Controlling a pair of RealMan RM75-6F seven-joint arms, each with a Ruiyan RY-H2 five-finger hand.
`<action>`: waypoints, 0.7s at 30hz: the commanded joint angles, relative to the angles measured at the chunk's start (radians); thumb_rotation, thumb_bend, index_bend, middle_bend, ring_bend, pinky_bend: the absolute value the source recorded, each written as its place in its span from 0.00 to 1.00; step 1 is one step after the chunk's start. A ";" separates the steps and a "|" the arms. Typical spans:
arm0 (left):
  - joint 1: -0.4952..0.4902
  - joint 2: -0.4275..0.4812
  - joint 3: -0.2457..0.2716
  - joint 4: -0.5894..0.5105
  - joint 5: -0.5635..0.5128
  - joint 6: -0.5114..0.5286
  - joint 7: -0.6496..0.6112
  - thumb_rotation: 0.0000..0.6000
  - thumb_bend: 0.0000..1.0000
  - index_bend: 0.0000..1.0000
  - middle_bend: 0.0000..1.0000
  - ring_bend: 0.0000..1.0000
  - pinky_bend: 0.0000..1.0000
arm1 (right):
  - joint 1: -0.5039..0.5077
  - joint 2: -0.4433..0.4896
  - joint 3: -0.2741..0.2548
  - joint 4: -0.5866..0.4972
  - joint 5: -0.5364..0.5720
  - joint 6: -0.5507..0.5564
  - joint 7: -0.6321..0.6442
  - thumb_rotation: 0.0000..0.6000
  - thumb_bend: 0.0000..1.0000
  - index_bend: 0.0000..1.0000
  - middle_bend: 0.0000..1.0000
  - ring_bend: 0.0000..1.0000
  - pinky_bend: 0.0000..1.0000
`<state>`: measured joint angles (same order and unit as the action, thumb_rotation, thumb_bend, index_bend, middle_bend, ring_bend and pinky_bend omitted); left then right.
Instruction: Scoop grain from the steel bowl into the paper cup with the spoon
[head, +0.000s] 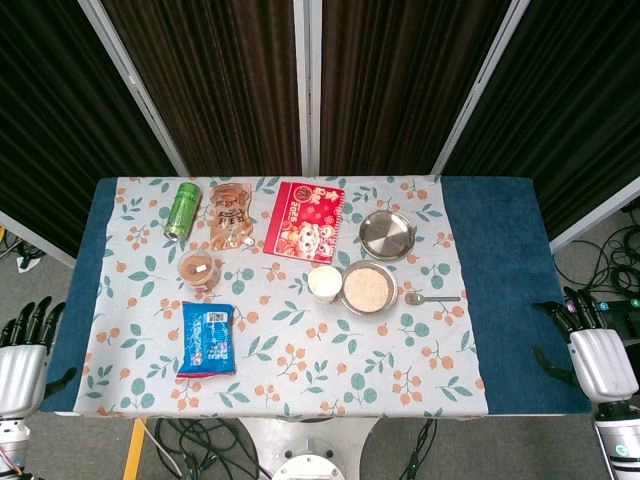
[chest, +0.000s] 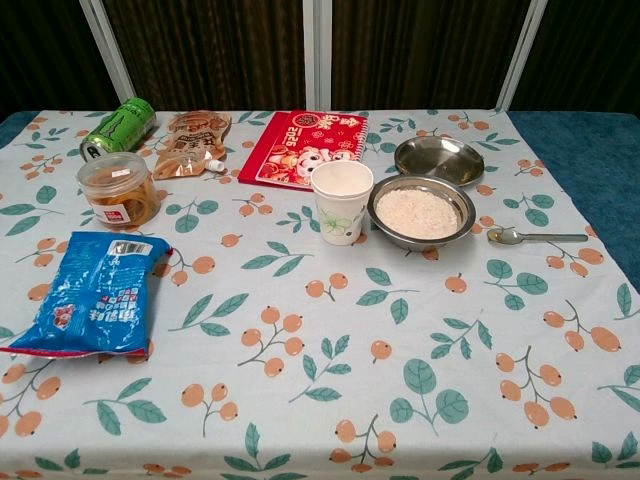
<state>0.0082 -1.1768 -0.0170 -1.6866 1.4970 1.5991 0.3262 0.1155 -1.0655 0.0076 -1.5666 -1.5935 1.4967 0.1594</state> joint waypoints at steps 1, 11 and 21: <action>0.000 -0.002 -0.001 0.002 0.001 0.000 -0.003 1.00 0.06 0.17 0.16 0.10 0.20 | -0.001 0.000 0.002 -0.004 -0.001 0.001 -0.004 1.00 0.22 0.23 0.27 0.05 0.04; 0.003 -0.002 0.002 0.006 0.015 0.001 -0.017 1.00 0.06 0.17 0.16 0.10 0.20 | 0.037 -0.032 0.039 -0.008 0.013 -0.034 -0.083 1.00 0.22 0.28 0.35 0.08 0.07; 0.004 -0.002 0.008 0.018 0.022 -0.008 -0.041 1.00 0.06 0.17 0.16 0.10 0.20 | 0.283 -0.269 0.127 0.161 0.211 -0.428 -0.346 1.00 0.23 0.49 0.46 0.14 0.10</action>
<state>0.0116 -1.1793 -0.0094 -1.6695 1.5187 1.5905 0.2863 0.3040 -1.2301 0.1003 -1.4896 -1.4677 1.1982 -0.0865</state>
